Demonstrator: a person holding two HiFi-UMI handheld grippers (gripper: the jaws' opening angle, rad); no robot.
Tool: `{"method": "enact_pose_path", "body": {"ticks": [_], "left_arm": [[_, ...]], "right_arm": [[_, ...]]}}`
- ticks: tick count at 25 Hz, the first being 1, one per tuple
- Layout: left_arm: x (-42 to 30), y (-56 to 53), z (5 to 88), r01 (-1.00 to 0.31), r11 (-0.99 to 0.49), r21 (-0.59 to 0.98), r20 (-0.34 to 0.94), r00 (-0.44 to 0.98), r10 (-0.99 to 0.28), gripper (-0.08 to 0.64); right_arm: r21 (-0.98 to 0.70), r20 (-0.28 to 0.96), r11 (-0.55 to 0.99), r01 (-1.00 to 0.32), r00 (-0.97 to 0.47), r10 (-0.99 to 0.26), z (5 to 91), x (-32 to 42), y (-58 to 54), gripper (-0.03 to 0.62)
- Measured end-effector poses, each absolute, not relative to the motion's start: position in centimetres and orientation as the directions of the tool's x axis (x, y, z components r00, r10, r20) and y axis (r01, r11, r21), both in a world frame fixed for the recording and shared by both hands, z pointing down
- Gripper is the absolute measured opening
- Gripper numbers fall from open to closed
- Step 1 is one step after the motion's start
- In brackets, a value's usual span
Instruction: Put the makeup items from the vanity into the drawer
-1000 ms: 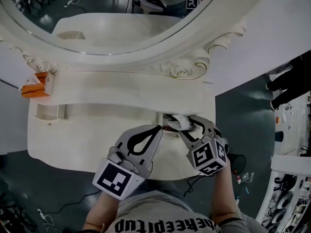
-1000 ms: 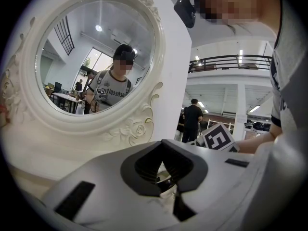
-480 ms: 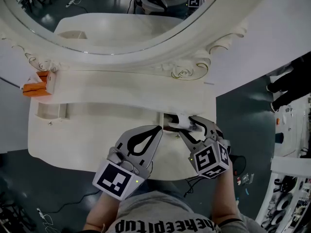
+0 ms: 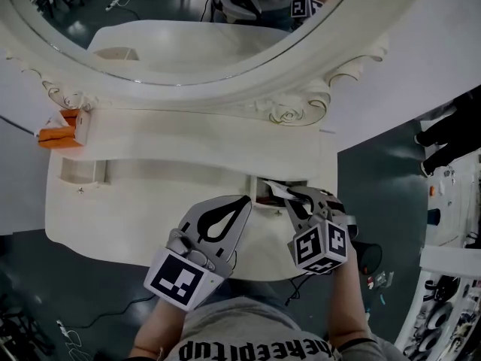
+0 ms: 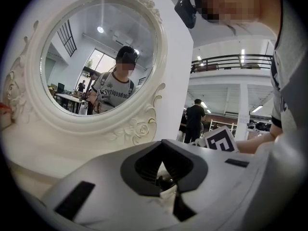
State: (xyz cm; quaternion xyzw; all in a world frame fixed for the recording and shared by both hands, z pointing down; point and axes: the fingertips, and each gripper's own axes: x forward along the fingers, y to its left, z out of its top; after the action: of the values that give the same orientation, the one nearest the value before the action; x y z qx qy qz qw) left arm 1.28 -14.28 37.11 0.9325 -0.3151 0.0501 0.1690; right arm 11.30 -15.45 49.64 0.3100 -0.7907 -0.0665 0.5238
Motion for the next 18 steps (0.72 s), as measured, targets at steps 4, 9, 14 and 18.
{"method": "enact_pose_path", "body": {"ticks": [4,9,14,18], "left_arm": [[1.1,-14.4,37.2,-0.607,-0.742,0.284,0.201,0.794,-0.573,0.021],[0.7,-14.6,37.3,-0.613,-0.736,0.288,0.202,0.79,-0.579,0.021],[0.2,-14.9,37.5,-0.622,-0.727,0.291,0.205,0.783,-0.588,0.021],[0.0,-15.0,37.5,-0.622,-0.727,0.291,0.206,0.783,-0.587,0.021]], "right_arm": [[0.427,0.814,0.817,-0.388,-0.228,-0.534,50.5,11.3,-15.9,0.048],[0.409,0.847,0.841,-0.354,-0.197,-0.494,51.5,11.2,-16.8,0.048],[0.371,0.867,0.86,-0.35,-0.2,-0.456,52.3,11.0,-17.1,0.044],[0.343,0.865,0.854,-0.391,-0.223,-0.45,52.5,10.8,-16.9,0.053]]}}
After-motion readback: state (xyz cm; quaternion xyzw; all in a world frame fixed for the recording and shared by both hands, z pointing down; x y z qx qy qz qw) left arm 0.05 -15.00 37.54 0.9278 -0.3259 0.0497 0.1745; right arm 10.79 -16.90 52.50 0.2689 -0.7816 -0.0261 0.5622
